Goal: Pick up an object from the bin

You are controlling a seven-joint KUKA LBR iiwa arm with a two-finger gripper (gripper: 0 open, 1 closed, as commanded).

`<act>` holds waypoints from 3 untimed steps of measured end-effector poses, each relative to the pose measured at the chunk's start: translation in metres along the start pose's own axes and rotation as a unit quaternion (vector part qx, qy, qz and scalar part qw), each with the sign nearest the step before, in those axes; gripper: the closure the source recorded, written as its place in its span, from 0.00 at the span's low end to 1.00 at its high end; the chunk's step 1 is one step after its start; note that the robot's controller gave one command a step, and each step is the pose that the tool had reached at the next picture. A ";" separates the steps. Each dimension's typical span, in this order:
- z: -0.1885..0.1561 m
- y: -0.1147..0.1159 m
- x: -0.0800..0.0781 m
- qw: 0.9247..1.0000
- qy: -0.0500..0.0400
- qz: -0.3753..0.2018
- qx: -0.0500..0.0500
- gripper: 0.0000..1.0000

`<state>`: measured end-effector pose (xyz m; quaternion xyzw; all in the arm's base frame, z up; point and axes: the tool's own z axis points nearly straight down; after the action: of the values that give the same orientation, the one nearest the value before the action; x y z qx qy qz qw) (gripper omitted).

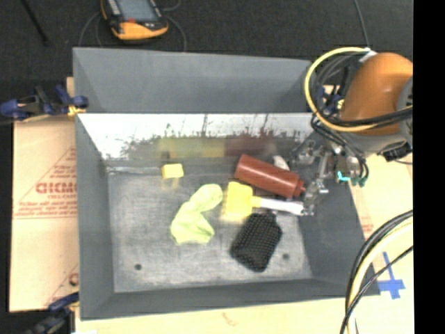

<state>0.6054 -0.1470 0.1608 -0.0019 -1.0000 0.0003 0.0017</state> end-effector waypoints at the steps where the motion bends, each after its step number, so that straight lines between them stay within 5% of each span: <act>1: -0.005 0.000 -0.002 1.000 -0.004 -0.001 0.001 0.00; 3: -0.005 0.003 0.059 0.990 -0.002 -0.141 0.000 0.00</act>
Offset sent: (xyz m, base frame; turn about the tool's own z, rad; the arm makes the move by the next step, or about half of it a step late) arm -0.0822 0.0251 -0.0193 -0.3817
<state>0.5459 -0.1434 0.1658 0.1389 -0.9903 0.0005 -0.0007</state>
